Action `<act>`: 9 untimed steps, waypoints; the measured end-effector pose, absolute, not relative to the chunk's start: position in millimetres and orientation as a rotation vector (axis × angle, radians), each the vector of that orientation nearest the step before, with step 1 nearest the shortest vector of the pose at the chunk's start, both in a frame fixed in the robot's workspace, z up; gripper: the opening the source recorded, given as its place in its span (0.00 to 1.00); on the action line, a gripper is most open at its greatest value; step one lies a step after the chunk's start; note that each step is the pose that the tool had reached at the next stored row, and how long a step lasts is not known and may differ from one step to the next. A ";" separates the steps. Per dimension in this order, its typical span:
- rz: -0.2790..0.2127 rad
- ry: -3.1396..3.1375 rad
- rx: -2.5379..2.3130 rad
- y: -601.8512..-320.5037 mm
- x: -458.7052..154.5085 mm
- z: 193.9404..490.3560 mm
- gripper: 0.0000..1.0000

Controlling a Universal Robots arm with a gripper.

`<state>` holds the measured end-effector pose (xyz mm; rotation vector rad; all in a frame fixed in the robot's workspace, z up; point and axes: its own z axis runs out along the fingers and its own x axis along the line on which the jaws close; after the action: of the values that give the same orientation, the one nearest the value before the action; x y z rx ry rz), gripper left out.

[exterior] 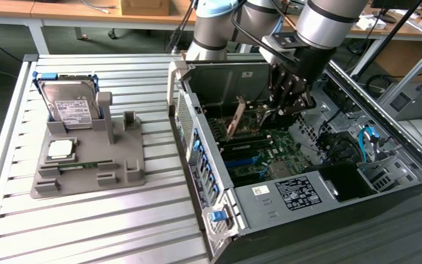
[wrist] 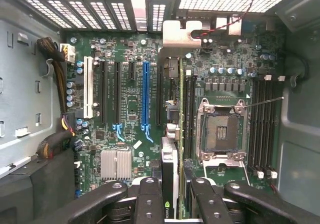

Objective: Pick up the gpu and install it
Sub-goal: 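Insert the gpu into the slot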

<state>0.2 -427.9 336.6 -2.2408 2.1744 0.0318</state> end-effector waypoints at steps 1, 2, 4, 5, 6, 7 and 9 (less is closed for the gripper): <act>0.032 2.174 -2.241 -428.3 0.1 336.6 0.27; 0.032 2.174 -2.241 -428.7 0.2 336.6 0.27; 0.032 2.174 -2.241 -429.5 0.1 336.6 0.27; 0.032 2.174 -2.241 -430.0 0.1 336.5 0.27; 0.032 2.174 -2.241 -430.4 0.1 336.5 0.27; 0.032 2.174 -2.241 -430.8 -0.1 336.5 0.27; 0.032 2.174 -2.241 -431.4 -0.5 336.4 0.27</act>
<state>-0.5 -431.4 336.4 -2.2410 2.1742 0.0317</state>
